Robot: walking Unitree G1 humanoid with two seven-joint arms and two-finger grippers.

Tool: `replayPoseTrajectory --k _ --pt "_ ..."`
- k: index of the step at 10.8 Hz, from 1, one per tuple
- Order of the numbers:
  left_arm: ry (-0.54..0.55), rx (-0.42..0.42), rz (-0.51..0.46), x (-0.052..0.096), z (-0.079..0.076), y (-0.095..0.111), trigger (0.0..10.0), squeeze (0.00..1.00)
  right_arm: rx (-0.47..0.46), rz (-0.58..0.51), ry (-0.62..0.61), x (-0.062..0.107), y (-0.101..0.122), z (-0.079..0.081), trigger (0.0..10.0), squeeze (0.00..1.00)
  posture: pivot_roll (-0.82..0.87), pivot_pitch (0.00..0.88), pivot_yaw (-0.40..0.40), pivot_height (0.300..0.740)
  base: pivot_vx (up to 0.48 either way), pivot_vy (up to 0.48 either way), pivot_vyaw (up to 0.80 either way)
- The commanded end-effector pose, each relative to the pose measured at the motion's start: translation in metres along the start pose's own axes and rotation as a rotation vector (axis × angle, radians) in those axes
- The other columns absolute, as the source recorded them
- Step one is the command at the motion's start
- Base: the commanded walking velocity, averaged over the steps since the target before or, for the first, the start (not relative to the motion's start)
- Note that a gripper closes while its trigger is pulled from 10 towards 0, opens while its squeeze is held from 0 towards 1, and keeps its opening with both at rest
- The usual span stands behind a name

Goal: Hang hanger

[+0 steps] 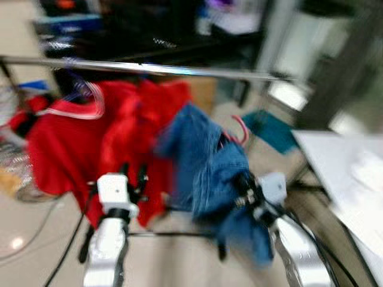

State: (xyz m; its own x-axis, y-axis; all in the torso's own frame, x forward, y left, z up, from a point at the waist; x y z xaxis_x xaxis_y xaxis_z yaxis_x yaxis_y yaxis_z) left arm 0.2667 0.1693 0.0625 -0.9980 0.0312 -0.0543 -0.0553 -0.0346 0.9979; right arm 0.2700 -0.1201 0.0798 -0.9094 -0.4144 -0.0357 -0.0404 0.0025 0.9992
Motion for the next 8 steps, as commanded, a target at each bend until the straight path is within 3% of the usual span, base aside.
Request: replayPoseTrajectory --k 1,8 --pt "0.011 -0.008 0.001 0.002 0.004 0.000 10.0 0.00 0.009 -0.028 -0.004 -0.006 0.008 0.001 10.0 0.00 0.00 0.000 -0.053 0.740 0.480 0.000 0.00" --pt "0.009 -0.003 0.008 0.002 0.003 -0.001 10.0 0.00 0.040 -0.032 -0.030 -0.017 0.014 -0.001 10.0 0.00 0.00 0.000 -0.053 0.740 0.421 0.000 0.00"
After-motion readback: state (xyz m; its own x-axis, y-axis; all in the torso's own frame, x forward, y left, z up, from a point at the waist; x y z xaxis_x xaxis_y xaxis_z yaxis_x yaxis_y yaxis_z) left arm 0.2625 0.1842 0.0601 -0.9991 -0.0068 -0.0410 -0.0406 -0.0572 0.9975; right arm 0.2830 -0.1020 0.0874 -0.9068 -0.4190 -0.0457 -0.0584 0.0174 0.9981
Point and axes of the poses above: a point about 5 cm out from each wrist's last joint towards the gripper, its own x axis pointing back from the gripper into the wrist, its own y axis along the axis of the wrist's last joint, z = x × y, the point moved 2 cm from there along -x, pointing out of the wrist towards the gripper, and after that the axes turned 3 degrees about -x, right-handed, at the moved point
